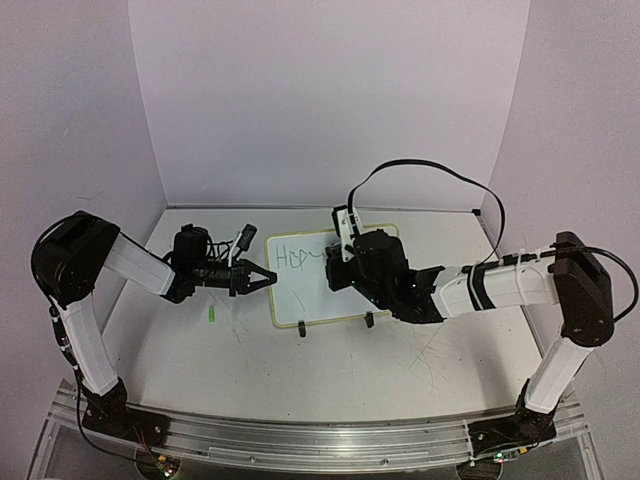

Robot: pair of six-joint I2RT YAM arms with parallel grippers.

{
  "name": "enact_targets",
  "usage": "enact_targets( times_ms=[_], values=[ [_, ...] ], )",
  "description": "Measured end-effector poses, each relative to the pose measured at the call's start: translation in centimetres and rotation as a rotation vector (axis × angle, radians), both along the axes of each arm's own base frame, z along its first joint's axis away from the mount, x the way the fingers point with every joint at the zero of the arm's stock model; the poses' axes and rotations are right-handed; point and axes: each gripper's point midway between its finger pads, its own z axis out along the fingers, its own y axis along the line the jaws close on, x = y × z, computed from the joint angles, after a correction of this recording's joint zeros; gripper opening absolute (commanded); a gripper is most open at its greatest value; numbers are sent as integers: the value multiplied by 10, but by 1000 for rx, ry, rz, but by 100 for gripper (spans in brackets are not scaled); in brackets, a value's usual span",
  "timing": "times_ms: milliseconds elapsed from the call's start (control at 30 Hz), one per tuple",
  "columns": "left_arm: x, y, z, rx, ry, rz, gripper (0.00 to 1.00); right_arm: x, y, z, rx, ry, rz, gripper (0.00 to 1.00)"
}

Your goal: Write a sentence on the whiteboard

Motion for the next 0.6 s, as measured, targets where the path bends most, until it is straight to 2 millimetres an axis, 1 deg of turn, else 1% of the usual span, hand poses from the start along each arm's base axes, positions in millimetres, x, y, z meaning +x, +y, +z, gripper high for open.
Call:
enact_targets(
  times_ms=[267,600],
  values=[
    [0,0,1,2,0,0,0,3,5,7,16,-11,6,0],
    [0,1,-1,6,5,5,0,4,15,6,29,-4,38,0]
  ],
)
